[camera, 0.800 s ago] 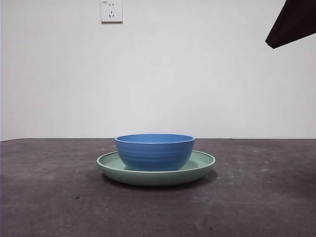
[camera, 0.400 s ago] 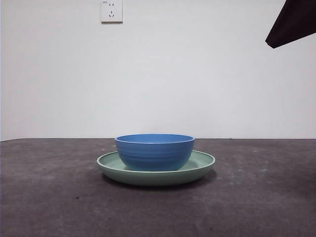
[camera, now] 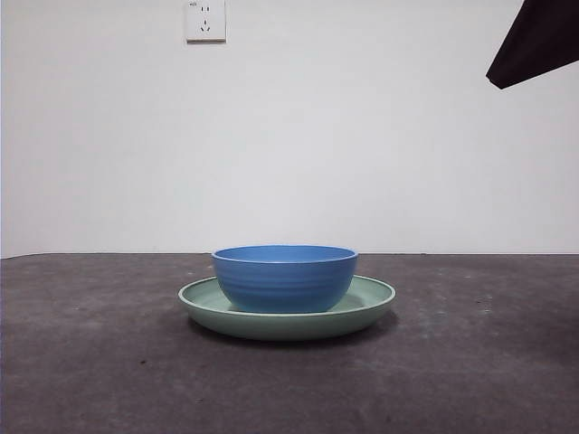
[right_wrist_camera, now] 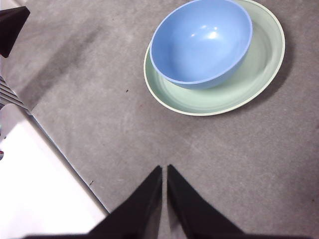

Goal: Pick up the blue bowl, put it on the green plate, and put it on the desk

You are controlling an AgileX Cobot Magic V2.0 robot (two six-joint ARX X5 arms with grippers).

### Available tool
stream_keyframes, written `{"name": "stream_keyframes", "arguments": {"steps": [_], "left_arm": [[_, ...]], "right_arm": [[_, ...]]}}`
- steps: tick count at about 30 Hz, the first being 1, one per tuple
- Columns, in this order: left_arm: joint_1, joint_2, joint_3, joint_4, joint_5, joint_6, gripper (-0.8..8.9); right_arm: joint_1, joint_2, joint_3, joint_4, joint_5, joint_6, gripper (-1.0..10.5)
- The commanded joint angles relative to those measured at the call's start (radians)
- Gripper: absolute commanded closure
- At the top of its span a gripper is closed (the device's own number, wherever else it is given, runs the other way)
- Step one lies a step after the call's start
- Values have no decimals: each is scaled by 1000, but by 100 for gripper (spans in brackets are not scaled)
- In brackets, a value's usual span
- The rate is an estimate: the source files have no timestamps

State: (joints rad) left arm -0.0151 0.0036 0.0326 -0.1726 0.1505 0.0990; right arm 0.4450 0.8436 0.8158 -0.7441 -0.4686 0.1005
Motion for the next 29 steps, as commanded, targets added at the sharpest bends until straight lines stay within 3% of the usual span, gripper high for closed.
{"name": "stream_keyframes", "arguments": {"steps": [1, 23, 29], "left_arm": [[3, 0, -21, -8, -5, -8, 804], [3, -1, -21, -8, -5, -8, 804], [3, -1, -21, -8, -5, -8, 804]], "right_arm": [[7, 4, 8, 8, -2, -8, 936], [7, 4, 8, 8, -2, -10, 936], [-75, -65, -2, 69, 60, -105, 936]]}}
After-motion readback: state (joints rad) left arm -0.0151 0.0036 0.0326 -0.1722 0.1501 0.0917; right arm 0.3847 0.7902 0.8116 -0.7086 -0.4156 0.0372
